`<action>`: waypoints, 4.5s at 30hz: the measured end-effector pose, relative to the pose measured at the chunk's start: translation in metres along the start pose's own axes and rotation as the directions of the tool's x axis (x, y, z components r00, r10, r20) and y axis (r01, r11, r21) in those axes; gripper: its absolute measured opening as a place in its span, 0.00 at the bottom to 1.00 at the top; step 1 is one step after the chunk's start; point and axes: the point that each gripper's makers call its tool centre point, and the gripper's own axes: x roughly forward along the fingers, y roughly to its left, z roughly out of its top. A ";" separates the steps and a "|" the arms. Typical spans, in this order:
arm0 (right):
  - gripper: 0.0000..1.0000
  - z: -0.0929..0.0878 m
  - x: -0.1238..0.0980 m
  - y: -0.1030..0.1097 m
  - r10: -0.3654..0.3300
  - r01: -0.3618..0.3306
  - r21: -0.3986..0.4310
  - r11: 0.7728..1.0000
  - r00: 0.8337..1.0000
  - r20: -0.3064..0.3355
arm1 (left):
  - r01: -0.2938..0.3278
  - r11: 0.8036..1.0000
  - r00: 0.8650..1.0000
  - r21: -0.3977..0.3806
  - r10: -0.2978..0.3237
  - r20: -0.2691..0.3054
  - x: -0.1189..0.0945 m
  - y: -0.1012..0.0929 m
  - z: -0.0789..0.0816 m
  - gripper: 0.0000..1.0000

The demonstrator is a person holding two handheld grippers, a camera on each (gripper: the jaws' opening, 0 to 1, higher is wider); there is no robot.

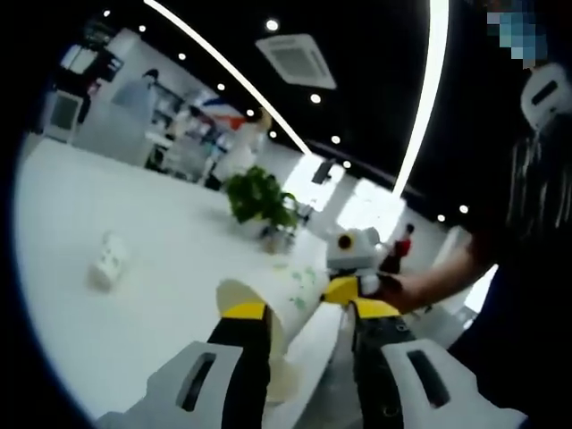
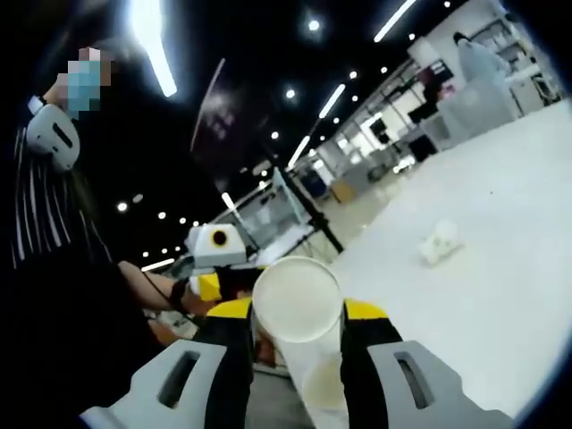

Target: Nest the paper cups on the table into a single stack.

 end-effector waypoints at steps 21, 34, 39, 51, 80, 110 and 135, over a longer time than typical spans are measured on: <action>0.34 -0.004 0.004 0.012 0.036 -0.036 0.011 0.999 0.999 0.011 | -0.011 1.000 0.999 -0.008 0.012 0.039 -0.008 0.001 0.006 0.09; 0.34 -0.007 0.004 0.012 0.040 -0.040 0.010 0.999 0.999 0.020 | -0.006 1.000 1.000 0.012 0.006 0.027 -0.009 0.000 0.003 0.07; 0.34 -0.006 0.003 0.012 0.035 -0.035 -0.001 0.999 0.999 0.030 | 0.019 1.000 0.999 -0.008 -0.019 0.025 -0.007 -0.007 0.007 0.03; 0.33 -0.001 -0.004 0.010 0.044 -0.043 -0.005 0.999 0.997 0.057 | 0.057 0.998 0.998 -0.014 -0.057 0.005 0.000 -0.018 0.010 0.00; 0.39 0.007 -0.022 0.006 0.016 -0.014 -0.024 1.000 0.992 0.122 | 0.040 0.999 0.999 -0.031 -0.040 0.006 0.000 -0.025 0.021 0.00; 1.00 0.032 -0.052 -0.056 -0.261 0.283 -0.106 0.953 0.948 0.181 | -0.021 1.000 0.999 -0.021 0.021 -0.043 -0.011 -0.017 0.017 0.00; 1.00 0.031 -0.064 -0.081 -0.394 0.419 -0.263 0.869 0.908 0.144 | -0.061 0.984 0.964 0.167 0.101 -0.244 -0.017 -0.010 0.003 0.00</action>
